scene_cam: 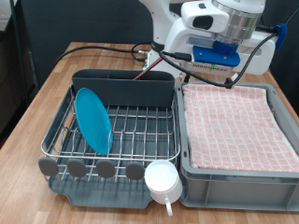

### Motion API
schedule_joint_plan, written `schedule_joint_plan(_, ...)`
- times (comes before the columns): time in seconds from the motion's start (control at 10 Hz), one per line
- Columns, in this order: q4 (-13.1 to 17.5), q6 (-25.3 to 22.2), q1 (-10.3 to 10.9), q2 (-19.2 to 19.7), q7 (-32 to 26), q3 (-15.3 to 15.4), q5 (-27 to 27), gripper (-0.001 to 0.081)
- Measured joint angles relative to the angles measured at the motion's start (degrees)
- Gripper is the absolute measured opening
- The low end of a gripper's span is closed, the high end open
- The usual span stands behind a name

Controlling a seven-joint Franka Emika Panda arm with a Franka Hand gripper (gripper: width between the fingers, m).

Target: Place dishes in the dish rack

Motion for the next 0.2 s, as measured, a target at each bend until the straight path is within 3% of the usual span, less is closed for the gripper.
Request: schedule_joint_plan(0.2, -3.4, -0.1, 0.0, -4.1, 0.9, 0.4, -0.8, 0.0802)
